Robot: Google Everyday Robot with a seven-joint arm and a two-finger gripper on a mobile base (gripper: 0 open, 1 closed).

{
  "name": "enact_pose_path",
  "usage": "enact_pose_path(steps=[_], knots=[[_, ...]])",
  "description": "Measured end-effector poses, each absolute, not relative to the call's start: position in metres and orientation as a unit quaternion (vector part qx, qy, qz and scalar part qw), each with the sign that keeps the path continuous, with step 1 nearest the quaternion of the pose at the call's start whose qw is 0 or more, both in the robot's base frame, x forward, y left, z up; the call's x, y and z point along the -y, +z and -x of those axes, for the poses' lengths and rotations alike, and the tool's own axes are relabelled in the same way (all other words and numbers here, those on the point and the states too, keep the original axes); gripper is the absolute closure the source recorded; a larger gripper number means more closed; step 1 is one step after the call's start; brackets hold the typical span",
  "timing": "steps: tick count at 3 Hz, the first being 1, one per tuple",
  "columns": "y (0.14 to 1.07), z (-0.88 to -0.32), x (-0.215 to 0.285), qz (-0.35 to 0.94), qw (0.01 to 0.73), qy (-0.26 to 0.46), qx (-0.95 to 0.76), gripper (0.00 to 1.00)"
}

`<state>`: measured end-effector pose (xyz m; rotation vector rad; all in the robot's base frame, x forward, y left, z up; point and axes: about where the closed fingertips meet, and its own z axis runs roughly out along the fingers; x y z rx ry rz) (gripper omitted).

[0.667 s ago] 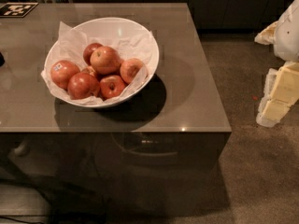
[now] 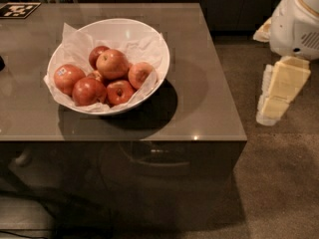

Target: Pick apple from white bowl

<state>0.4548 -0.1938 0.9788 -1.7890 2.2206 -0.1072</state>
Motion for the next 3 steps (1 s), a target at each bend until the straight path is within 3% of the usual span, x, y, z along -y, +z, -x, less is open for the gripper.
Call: enact_pose_path(steps=[2,3], knots=[[0.984,-0.499,0.137,0.669,0.116,-0.051,-0.733,0.0],[0.986,-0.504,0.132,0.668,0.129,-0.054,-0.73,0.0]])
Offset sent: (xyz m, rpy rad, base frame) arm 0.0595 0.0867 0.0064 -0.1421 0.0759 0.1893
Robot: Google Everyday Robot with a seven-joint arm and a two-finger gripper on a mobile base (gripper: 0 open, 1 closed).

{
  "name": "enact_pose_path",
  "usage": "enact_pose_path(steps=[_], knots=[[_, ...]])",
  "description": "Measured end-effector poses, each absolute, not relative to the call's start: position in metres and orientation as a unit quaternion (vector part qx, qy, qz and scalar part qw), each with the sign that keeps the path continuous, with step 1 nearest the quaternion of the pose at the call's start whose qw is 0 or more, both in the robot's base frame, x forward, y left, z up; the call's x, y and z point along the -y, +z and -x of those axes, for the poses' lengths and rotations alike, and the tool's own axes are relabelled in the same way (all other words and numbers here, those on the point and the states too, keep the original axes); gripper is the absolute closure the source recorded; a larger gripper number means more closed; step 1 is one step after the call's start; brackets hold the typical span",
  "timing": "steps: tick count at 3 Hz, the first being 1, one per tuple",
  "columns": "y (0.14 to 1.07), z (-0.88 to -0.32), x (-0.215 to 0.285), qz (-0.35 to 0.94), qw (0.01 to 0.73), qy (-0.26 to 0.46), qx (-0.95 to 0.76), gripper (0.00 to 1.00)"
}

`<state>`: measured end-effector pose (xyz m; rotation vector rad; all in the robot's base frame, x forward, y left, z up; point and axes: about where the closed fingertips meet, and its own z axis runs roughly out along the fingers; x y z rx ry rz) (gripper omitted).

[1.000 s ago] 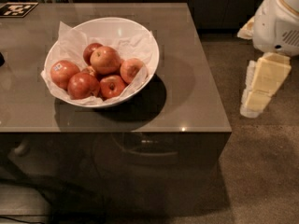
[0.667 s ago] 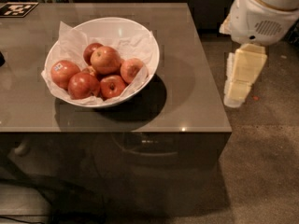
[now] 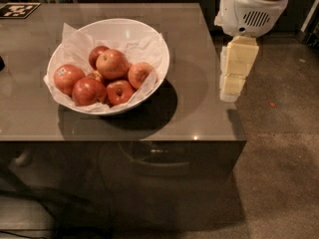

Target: Pick apple from white bowl

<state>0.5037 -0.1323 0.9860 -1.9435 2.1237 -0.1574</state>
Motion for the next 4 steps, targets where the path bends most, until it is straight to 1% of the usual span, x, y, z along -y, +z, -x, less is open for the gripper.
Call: enact_pose_path(steps=[1,2,3,4], knots=[[0.996,-0.519,0.116,0.673,0.151,-0.063,-0.721,0.0],[1.02,-0.541,0.092,0.685,0.182,-0.053,-0.703,0.0],[1.043,-0.562,0.055,0.702,0.219,-0.039,-0.677,0.0],[1.043,-0.566,0.051,0.703,0.226,-0.039,-0.673,0.0]])
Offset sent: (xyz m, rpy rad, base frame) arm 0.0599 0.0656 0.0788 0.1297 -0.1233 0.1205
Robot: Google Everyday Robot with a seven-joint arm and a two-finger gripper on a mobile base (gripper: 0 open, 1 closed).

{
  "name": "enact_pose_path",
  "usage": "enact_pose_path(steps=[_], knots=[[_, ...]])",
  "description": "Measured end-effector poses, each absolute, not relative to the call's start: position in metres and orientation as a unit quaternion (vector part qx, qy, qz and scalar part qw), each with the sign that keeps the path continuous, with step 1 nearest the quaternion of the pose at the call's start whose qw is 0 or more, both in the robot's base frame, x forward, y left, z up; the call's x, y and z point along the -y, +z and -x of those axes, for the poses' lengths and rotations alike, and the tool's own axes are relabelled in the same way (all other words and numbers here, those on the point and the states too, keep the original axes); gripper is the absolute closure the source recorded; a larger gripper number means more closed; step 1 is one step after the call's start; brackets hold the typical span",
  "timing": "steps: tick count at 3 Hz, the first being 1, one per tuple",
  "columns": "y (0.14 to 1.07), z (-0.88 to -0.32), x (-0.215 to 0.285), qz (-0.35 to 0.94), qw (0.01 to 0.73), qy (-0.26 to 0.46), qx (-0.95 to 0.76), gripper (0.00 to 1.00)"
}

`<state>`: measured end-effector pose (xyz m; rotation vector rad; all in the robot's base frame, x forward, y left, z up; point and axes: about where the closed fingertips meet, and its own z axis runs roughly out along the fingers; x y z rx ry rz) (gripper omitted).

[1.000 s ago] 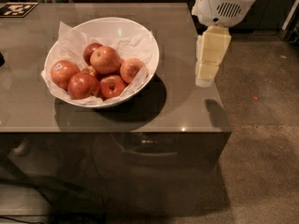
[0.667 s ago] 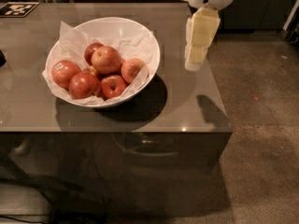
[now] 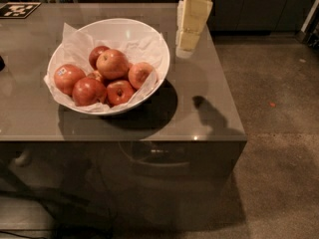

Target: Pick apple from white bowl

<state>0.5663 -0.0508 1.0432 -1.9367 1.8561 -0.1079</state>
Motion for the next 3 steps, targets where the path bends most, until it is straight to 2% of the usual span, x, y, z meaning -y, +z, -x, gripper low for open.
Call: enact_pose_path(steps=[1,3], knots=[[1.039,-0.58,0.008,0.733,0.247,-0.012,-0.634,0.0],[1.007,-0.572,-0.067,0.78,0.225,0.065,-0.58,0.0]])
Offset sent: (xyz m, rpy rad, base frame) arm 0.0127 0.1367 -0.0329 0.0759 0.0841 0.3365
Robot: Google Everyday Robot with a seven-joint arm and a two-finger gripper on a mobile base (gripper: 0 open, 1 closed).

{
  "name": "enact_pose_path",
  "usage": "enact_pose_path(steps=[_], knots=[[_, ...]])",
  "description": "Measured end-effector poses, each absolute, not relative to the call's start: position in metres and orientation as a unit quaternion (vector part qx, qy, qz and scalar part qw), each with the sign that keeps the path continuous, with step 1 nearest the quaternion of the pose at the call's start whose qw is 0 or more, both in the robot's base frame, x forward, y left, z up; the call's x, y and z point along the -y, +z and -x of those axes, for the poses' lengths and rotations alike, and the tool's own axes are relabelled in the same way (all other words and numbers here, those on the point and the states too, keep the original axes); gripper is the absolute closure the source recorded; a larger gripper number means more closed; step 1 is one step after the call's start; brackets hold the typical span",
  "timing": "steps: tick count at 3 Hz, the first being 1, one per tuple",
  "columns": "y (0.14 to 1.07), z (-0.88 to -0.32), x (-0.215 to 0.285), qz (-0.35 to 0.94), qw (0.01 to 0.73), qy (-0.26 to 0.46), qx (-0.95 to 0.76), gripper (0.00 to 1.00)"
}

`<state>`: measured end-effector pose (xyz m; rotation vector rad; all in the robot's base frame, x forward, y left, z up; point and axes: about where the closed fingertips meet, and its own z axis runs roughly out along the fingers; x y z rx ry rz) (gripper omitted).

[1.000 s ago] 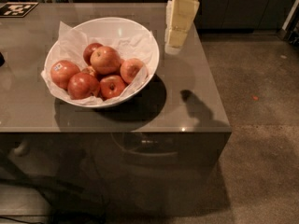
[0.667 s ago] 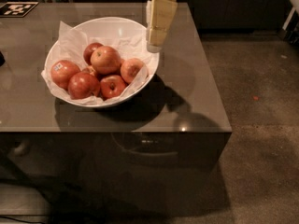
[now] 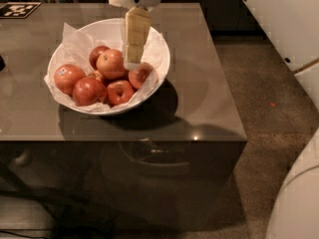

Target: Pick apple from white bowl

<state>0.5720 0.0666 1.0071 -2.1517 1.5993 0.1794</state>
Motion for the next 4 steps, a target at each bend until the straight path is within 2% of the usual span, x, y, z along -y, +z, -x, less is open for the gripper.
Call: enact_pose_path(steps=[2,4], knots=[[1.003,-0.587,-0.072,0.778,0.239,0.059,-0.578,0.0],[0.97,-0.624,-0.081,0.775,0.221,0.084,-0.587,0.0]])
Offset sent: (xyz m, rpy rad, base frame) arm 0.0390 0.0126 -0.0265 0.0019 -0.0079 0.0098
